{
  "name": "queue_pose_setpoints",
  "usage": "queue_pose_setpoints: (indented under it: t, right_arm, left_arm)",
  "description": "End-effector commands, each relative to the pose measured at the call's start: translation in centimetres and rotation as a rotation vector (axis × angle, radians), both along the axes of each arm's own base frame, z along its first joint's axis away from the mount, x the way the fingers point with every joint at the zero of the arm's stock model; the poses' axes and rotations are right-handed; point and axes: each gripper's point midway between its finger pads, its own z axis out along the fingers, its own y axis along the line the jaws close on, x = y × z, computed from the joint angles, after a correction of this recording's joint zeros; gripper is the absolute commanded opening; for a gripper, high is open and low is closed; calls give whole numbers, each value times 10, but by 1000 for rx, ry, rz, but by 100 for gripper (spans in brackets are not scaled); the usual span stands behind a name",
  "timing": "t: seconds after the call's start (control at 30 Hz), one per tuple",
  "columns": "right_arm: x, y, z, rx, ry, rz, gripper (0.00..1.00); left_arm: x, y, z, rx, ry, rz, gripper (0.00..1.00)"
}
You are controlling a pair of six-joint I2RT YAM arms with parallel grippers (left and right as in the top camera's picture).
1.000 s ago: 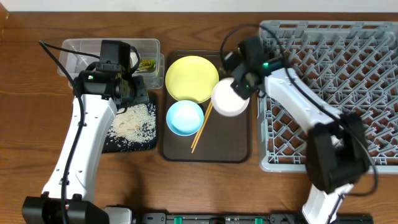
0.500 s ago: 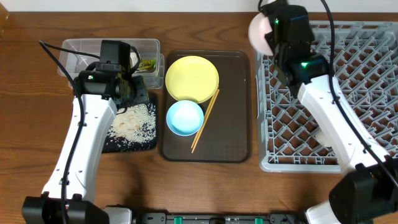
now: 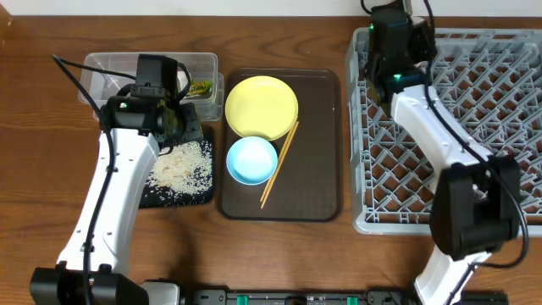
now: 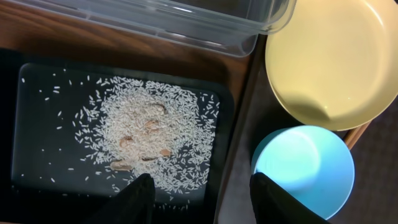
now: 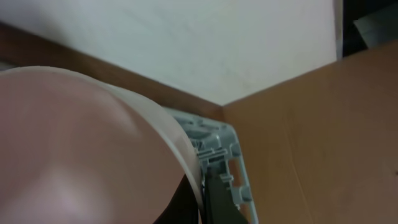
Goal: Sort waste into correct bins and load items into the dishwasher rack
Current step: 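Carry the pink-white bowl with the right gripper into the dish rack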
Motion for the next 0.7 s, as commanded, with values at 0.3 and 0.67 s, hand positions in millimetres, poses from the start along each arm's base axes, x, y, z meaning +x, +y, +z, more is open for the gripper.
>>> queue_pose_setpoints:
  t: [0.3,0.67]
  right_arm:
    - [6,-4,-41,-58,46,-72,1]
    - [6,32,-43,-59,53,-2,1]
  left_arm:
    - [0,2,2,6,0,9,53]
    - [-1,2,2,6,0,10,53]
